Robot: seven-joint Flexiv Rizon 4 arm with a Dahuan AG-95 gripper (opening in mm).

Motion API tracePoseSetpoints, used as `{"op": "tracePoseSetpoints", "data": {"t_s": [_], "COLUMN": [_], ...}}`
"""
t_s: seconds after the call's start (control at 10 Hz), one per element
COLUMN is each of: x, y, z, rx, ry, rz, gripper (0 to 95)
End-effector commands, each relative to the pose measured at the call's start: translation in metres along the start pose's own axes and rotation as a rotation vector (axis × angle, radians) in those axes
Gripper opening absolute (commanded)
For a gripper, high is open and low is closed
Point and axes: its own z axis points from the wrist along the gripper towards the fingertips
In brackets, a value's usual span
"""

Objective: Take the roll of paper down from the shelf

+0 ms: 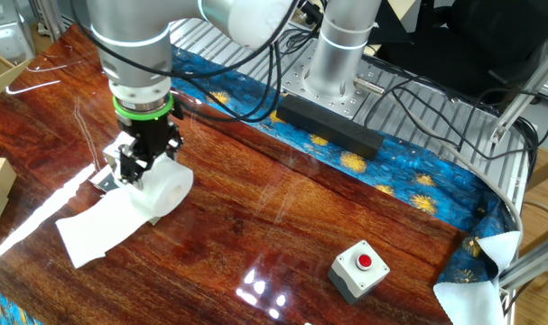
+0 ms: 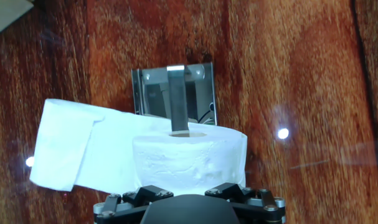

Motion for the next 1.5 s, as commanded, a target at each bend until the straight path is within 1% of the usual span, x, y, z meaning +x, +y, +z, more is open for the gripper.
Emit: {"op": "tracePoseSetpoints", "data": {"t_s": [0.1,0.4,0.5,0.6,0.7,0.8,0.9,1.0,1.1,1.2,1.3,1.5], "x": [0.010,0.030,0.034,0.041,0.043,0.043,0.042,0.043,0.044,0.045,0.046,0.045], "y": [-0.003,-0.006,-0.007,-0.009,-0.008,-0.007,-0.007,-0.004,0.000,0.002,0.004,0.002], "z": [-0.001,-0.003,-0.003,-0.002,-0.001,0.002,0.003,0.008,0.007,0.006,0.005,0.002], "rx": [-0.001,-0.001,-0.001,-0.001,-0.006,-0.007,-0.008,-0.009,-0.005,-0.003,0.008,0.017], "ry": [-0.001,-0.007,-0.008,-0.006,-0.009,-0.002,-0.001,-0.002,0.009,0.008,0.003,0.004], "rz": [-0.002,0.005,0.009,0.018,0.026,0.015,0.017,0.021,0.026,0.028,0.013,-0.003], "gripper": [0.0,0.0,0.0,0.0,0.0,0.0,0.0,0.0,0.0,0.0,0.0,0.0]}}
